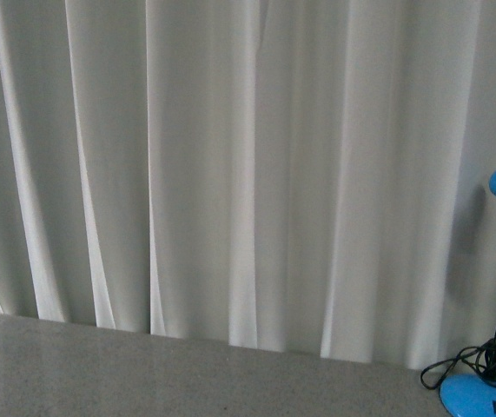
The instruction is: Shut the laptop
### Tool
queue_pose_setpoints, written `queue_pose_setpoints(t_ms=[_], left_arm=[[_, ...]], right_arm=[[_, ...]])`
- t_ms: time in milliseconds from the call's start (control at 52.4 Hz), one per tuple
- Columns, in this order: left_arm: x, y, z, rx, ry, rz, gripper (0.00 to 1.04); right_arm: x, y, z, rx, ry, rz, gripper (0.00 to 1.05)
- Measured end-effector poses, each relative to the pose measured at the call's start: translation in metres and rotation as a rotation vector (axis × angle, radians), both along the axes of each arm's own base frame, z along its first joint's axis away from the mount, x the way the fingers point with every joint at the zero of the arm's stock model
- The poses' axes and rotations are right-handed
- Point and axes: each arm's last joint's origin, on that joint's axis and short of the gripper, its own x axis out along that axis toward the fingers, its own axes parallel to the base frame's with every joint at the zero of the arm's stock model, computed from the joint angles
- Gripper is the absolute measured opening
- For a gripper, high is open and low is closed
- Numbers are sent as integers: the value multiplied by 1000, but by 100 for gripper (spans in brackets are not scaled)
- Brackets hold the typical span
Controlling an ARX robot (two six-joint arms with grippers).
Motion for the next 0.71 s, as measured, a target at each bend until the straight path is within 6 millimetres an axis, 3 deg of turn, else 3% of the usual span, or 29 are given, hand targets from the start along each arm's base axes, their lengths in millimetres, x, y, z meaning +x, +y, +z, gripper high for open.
queue_pose_setpoints(t_ms=[76,439,477,706], left_arm=[[0,0,0,0,0,0,6],[0,0,0,0,0,0,98],[0,0,0,1,0,0,100],[0,0,0,1,0,0,98]], right_arm=[[0,0,0,0,1,0,2],[0,0,0,0,1,0,93],[0,0,0,1,1,0,97],[0,0,0,3,1,0,95]])
